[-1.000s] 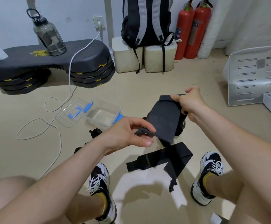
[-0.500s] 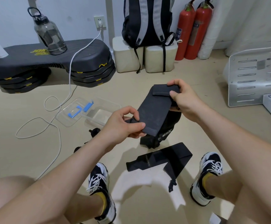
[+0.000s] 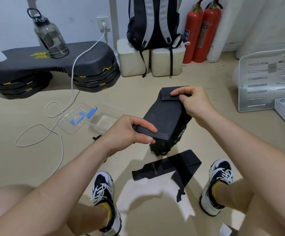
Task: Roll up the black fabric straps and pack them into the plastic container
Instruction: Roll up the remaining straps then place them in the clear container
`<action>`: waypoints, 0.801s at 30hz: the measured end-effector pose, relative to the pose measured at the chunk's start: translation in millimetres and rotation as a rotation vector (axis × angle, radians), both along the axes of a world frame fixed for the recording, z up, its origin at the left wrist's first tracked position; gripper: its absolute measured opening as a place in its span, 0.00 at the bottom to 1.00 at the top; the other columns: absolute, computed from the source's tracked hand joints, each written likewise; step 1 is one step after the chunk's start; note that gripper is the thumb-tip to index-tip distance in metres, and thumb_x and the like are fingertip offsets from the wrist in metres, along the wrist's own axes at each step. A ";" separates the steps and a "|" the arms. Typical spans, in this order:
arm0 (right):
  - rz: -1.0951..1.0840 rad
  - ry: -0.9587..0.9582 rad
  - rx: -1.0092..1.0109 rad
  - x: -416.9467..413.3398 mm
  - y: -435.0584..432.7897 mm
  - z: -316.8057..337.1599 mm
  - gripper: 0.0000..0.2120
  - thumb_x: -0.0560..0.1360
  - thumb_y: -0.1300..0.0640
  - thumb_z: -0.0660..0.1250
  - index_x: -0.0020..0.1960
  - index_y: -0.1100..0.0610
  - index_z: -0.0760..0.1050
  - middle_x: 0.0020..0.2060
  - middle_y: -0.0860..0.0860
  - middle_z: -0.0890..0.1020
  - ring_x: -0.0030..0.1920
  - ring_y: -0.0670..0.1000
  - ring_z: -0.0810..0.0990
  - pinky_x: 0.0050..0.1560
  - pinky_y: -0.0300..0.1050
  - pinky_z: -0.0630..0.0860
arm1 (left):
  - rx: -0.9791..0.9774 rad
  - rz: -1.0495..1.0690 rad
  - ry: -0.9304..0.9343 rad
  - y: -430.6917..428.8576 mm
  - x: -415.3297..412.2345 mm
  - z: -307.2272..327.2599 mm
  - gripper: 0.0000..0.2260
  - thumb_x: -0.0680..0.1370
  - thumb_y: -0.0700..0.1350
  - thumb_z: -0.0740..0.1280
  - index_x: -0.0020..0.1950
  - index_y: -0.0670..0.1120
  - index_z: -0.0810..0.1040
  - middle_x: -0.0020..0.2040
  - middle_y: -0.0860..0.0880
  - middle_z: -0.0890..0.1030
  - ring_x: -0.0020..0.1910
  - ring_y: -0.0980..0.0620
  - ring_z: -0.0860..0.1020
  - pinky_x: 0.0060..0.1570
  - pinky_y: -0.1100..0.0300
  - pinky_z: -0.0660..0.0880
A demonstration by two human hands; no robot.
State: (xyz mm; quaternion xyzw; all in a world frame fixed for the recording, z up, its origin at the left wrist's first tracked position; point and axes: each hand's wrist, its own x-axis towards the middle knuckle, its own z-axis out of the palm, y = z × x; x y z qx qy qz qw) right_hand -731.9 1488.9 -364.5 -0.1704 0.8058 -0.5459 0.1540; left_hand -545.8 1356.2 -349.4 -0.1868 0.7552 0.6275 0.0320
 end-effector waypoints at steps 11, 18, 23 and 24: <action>0.312 -0.185 -0.166 7.9 -3.4 5.7 0.35 0.62 0.56 0.82 0.63 0.39 0.71 0.70 0.51 0.66 0.64 0.55 0.75 0.47 0.52 0.82 | -0.055 0.154 0.096 -7.3 -9.6 2.7 0.04 0.74 0.33 0.72 0.41 0.41 0.83 0.37 0.46 0.83 0.38 0.53 0.83 0.43 0.64 0.79; 0.317 -0.104 -0.201 16.4 -9.0 11.3 0.50 0.55 0.57 0.82 0.70 0.38 0.62 0.71 0.51 0.61 0.67 0.56 0.70 0.50 0.51 0.83 | -0.011 0.252 0.146 -3.8 -17.9 14.2 0.06 0.70 0.30 0.74 0.38 0.38 0.81 0.34 0.43 0.81 0.32 0.48 0.82 0.37 0.62 0.80; 0.364 -0.025 -0.140 21.6 -7.2 16.2 0.56 0.54 0.54 0.83 0.75 0.40 0.58 0.70 0.51 0.61 0.70 0.53 0.67 0.64 0.54 0.77 | 0.024 0.352 0.138 -0.7 -24.7 18.2 0.06 0.71 0.31 0.74 0.41 0.40 0.79 0.35 0.42 0.78 0.26 0.50 0.80 0.30 0.63 0.78; 0.368 -0.012 -0.137 22.6 -6.7 16.3 0.56 0.55 0.54 0.83 0.75 0.41 0.57 0.70 0.51 0.61 0.70 0.53 0.66 0.65 0.52 0.75 | 0.036 0.352 0.131 -0.2 -25.4 18.4 0.06 0.71 0.32 0.74 0.42 0.39 0.79 0.34 0.42 0.78 0.26 0.50 0.79 0.29 0.63 0.78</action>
